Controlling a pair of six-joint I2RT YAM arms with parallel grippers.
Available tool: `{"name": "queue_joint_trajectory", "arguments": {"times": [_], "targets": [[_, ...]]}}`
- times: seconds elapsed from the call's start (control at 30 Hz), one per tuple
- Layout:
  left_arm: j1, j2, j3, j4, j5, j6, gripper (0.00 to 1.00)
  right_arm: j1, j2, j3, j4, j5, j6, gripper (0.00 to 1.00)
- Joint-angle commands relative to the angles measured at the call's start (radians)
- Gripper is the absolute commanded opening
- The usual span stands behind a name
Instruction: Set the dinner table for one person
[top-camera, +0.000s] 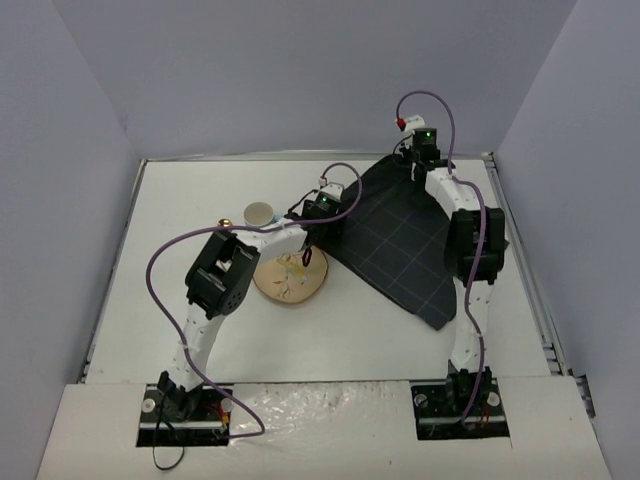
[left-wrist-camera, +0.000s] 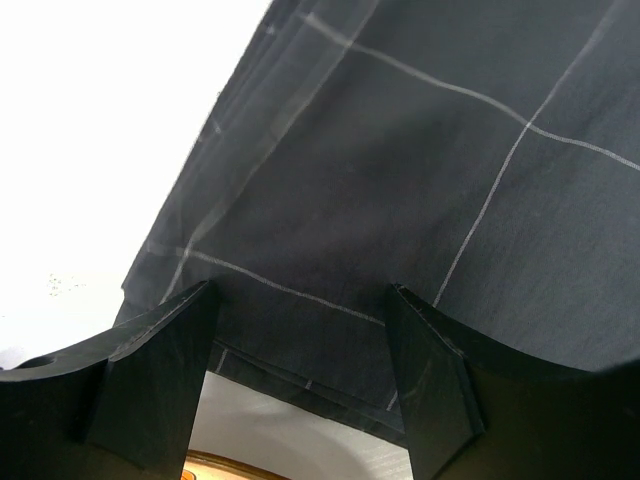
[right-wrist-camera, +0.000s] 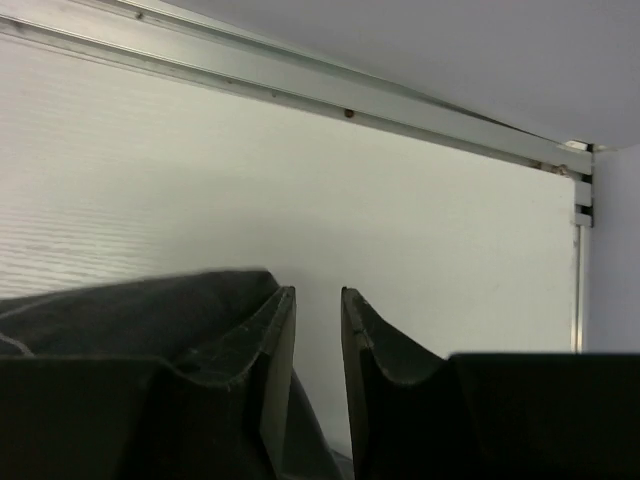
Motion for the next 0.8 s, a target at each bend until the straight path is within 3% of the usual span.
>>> {"name": "queue_joint_trajectory", "arguments": {"times": [0.0,0.1,0.2,0.33,0.43,0.6,0.77], "targets": [[0.005,-0.017,-0.022,-0.126,0.041,-0.006,0.62,-0.005,-0.011,0.082,0.027,0.1,0.037,0.39],[0.005,-0.013,-0.013,-0.13,0.042,-0.005,0.63,-0.013,-0.072,0.063,0.024,0.1,0.115,0.64],[0.005,-0.013,-0.009,-0.134,0.04,-0.006,0.63,-0.022,-0.13,0.023,0.003,0.057,0.183,0.74],[0.005,-0.021,-0.006,-0.135,0.029,-0.003,0.63,-0.045,-0.252,-0.111,-0.028,0.052,0.322,0.75],[0.008,-0.025,0.002,-0.136,0.024,0.004,0.63,-0.082,-0.329,-0.285,-0.025,-0.037,0.451,0.74],[0.011,-0.028,0.0,-0.135,0.027,0.003,0.63,-0.069,-0.344,-0.372,0.0,-0.171,0.418,0.64],[0.01,-0.035,-0.019,-0.131,0.03,0.002,0.63,-0.023,-0.29,-0.337,0.01,-0.245,0.382,0.64]]}}
